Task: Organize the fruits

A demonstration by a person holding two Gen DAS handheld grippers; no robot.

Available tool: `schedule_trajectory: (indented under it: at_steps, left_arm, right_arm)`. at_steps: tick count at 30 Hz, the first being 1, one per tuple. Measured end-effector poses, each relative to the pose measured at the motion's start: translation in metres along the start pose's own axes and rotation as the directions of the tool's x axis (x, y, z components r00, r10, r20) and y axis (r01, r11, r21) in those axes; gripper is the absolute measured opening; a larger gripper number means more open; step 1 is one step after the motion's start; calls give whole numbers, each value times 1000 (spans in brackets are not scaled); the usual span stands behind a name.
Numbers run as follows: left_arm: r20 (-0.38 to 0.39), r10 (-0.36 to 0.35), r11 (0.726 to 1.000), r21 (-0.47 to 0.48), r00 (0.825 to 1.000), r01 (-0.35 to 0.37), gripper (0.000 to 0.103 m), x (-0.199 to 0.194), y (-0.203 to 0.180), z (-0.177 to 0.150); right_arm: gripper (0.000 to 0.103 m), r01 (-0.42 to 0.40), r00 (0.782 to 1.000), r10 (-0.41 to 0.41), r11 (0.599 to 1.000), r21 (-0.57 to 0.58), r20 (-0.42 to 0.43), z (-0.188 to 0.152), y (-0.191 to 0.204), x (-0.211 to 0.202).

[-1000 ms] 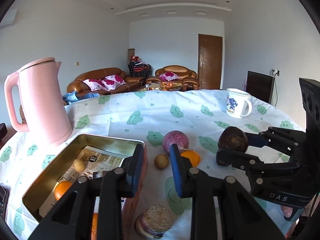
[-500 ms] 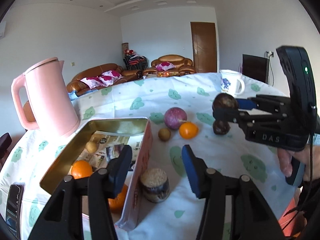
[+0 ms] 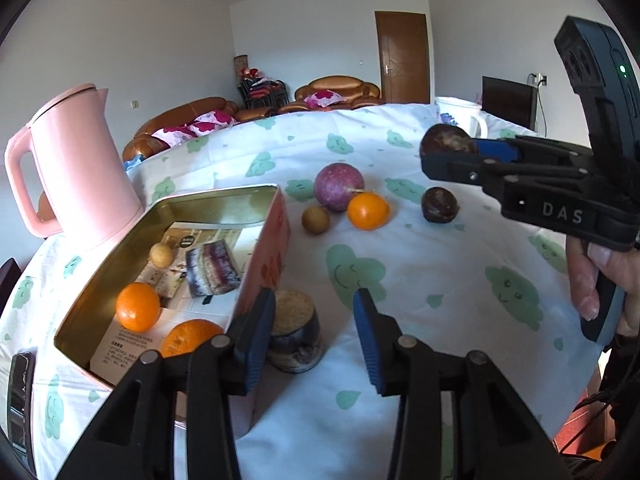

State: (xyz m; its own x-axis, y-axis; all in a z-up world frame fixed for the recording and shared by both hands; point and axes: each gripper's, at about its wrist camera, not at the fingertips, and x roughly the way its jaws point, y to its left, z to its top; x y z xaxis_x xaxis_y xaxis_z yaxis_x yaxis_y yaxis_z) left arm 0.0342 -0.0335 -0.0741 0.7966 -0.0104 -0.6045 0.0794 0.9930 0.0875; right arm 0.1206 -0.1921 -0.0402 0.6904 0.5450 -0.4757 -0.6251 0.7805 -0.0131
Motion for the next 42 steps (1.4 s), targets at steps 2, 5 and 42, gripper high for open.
schedule_trajectory:
  at_steps: [2,5,42]
  left_arm:
    - [3,-37,999,-6,999,37,44,-1,2,0]
    - [-8,-47,997,59,999,47,62,2,-10,0]
    - [-127,21,999,30,992,-17,59,20,-2,6]
  right_arm:
    - [43,1,1000,-1,1000,0,-1,0,0,0]
    - [43,5,1000,-5,1000,-4,-5,0,1,1]
    - [43,-24,1000,23,999,27,19,0,-4,-3]
